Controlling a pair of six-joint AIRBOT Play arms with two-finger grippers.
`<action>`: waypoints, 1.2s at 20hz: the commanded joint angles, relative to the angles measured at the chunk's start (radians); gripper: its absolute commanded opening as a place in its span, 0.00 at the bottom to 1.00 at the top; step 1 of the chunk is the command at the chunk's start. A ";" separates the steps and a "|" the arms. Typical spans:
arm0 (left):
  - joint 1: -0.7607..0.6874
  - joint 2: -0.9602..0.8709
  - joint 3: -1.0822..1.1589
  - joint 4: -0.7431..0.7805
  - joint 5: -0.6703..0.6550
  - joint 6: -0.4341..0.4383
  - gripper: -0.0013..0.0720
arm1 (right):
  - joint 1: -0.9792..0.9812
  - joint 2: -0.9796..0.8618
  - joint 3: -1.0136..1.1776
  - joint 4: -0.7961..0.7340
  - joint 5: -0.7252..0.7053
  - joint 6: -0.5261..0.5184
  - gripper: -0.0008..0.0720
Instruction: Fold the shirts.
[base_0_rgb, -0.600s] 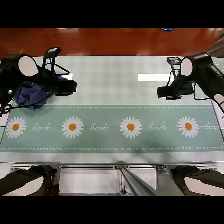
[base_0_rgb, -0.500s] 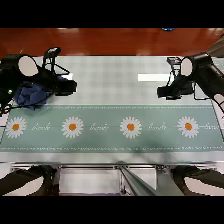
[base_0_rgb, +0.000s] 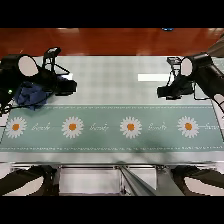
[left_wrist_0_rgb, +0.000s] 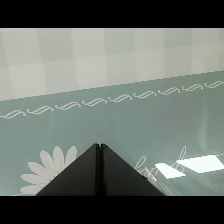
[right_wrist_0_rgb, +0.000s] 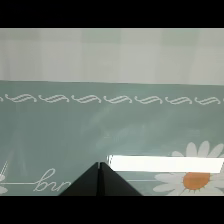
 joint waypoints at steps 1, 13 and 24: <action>0.000 -0.001 0.000 0.000 0.000 0.000 0.05 | 0.000 0.000 0.001 -0.006 -0.035 0.000 0.05; 0.038 -0.030 0.035 0.399 0.344 0.072 0.71 | 0.000 -0.002 0.000 -0.079 -0.406 0.000 0.42; 0.580 -0.201 0.118 0.093 0.014 0.087 0.71 | 0.008 -0.036 -0.069 -0.042 -0.302 -0.005 0.58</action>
